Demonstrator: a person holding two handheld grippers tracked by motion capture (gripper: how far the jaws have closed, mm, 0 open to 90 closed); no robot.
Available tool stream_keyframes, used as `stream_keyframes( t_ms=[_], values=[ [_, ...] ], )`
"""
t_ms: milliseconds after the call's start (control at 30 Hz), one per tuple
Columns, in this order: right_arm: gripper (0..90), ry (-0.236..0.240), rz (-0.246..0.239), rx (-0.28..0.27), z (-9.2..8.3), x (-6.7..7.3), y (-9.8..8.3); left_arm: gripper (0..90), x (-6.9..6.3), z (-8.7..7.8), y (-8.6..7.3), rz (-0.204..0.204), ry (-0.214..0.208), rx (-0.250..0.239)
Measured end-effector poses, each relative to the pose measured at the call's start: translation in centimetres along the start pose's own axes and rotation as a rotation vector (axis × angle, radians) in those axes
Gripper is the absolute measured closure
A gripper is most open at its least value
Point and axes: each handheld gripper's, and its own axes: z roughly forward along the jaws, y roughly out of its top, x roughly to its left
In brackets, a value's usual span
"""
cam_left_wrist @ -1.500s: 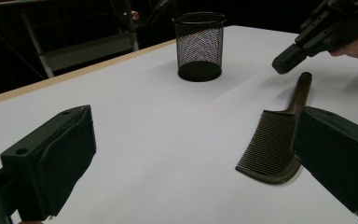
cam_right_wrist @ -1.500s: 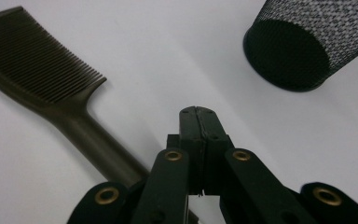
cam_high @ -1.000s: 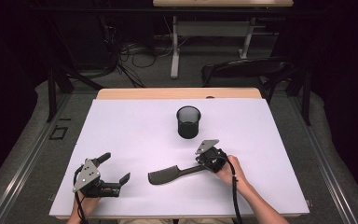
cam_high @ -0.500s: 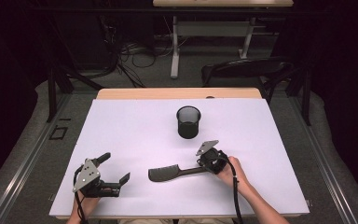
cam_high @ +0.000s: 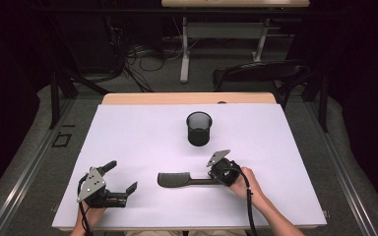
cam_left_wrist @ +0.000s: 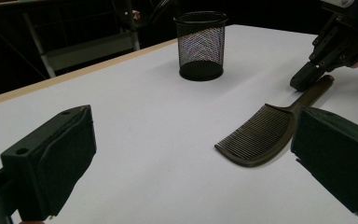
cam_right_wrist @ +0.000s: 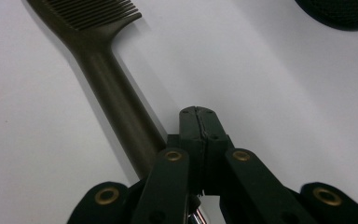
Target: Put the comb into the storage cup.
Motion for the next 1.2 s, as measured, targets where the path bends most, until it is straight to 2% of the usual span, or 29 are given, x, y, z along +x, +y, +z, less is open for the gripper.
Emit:
stream_keyframes(
  t_ms=[1200],
  values=[
    [90.0,0.031,0.024,0.028,-0.7,1.4,-0.3,0.0,0.1,0.0,0.0,0.0,0.004,0.001]
  ],
)
